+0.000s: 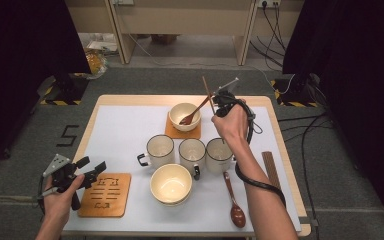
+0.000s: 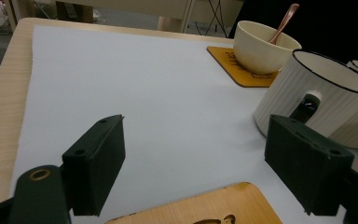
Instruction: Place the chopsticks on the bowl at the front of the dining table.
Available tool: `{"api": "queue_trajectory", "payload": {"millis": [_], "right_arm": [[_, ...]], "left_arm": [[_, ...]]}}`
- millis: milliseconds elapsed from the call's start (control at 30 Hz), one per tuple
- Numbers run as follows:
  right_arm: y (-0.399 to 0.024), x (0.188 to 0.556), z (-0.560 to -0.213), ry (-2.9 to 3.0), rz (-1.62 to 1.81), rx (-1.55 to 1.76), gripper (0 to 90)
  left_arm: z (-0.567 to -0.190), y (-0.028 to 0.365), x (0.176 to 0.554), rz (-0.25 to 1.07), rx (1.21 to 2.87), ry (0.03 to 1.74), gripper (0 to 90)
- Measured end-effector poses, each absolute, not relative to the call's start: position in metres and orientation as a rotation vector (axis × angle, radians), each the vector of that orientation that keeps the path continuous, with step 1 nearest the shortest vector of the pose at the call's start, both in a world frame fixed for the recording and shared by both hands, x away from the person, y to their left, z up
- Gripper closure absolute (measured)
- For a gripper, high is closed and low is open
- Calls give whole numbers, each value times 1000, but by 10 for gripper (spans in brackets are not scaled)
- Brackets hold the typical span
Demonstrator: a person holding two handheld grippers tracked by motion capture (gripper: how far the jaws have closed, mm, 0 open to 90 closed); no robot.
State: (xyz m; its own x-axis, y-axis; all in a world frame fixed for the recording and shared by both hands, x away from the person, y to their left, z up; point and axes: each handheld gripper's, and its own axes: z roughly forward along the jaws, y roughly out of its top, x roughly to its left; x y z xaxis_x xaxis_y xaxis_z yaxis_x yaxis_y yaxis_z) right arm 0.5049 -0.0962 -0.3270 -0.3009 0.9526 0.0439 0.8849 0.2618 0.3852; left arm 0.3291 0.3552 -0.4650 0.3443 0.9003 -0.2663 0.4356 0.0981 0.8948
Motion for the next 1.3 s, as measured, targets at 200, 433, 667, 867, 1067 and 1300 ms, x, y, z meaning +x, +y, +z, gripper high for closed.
{"api": "queue_trajectory", "payload": {"millis": [200, 433, 667, 867, 1067, 1300], "right_arm": [[-94, 508, -329, 2338, 504, 1726, 860], [-92, 510, -330, 2339, 502, 1726, 861], [-91, 512, -332, 2340, 503, 1731, 861], [-91, 515, -333, 2338, 508, 1730, 861], [-89, 518, -331, 2342, 514, 1730, 861], [-87, 521, -331, 2347, 513, 1730, 861]], "left_arm": [[-465, 355, 329, 535, 1518, 1264, 196], [-465, 355, 329, 533, 1520, 1265, 196], [-465, 355, 329, 535, 1519, 1264, 196], [-465, 355, 329, 536, 1518, 1263, 196], [-465, 356, 329, 535, 1517, 1265, 196], [-465, 356, 329, 533, 1516, 1265, 196]]}}
